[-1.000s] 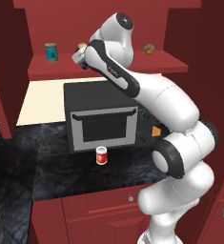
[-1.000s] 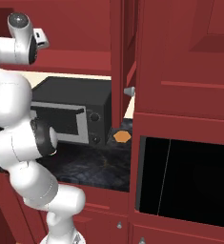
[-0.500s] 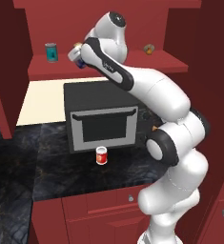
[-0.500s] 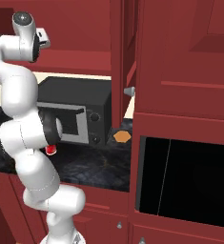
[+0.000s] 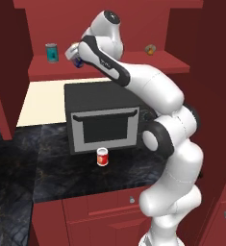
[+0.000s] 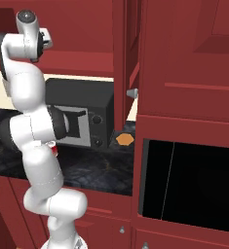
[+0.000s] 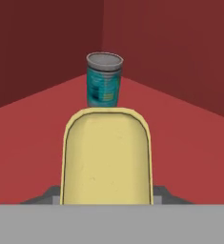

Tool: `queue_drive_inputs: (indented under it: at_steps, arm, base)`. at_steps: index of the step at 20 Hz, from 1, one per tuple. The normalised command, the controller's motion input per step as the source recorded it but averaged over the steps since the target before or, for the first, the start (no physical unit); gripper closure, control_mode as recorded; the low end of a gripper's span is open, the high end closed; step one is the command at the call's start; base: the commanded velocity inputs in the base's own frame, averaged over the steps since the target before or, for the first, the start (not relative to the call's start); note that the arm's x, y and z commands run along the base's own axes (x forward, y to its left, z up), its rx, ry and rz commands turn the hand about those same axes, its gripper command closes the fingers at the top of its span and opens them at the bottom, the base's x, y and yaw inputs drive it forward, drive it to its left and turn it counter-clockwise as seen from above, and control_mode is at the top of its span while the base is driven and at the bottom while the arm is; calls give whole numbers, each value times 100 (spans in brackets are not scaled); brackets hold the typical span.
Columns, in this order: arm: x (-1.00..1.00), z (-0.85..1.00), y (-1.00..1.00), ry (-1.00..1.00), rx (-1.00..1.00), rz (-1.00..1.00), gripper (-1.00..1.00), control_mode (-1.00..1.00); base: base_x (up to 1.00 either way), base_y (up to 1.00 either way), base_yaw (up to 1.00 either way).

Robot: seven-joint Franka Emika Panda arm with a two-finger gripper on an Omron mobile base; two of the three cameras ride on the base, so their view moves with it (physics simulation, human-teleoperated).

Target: Pick the cans from the counter and place them in their designated side in the cabinet.

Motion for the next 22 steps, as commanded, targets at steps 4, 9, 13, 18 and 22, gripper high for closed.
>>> queue_drive_inputs:
  at_steps: [4, 9, 13, 18, 22]
  arm:
    - [30, -3, 8, 6, -4, 0, 100, -100]
    - [27, -1, 11, 5, -3, 0, 100, -100]
    - [23, -1, 11, 4, -3, 0, 100, -100]
    - [16, -2, 6, 2, -2, 0, -100, -100]
    - [14, 0, 0, 0, -1, 0, -100, -100]
  base:
    - [0, 0, 0]
    - [0, 0, 0]
    - [0, 0, 0]
    - [0, 0, 0]
    - [0, 0, 0]
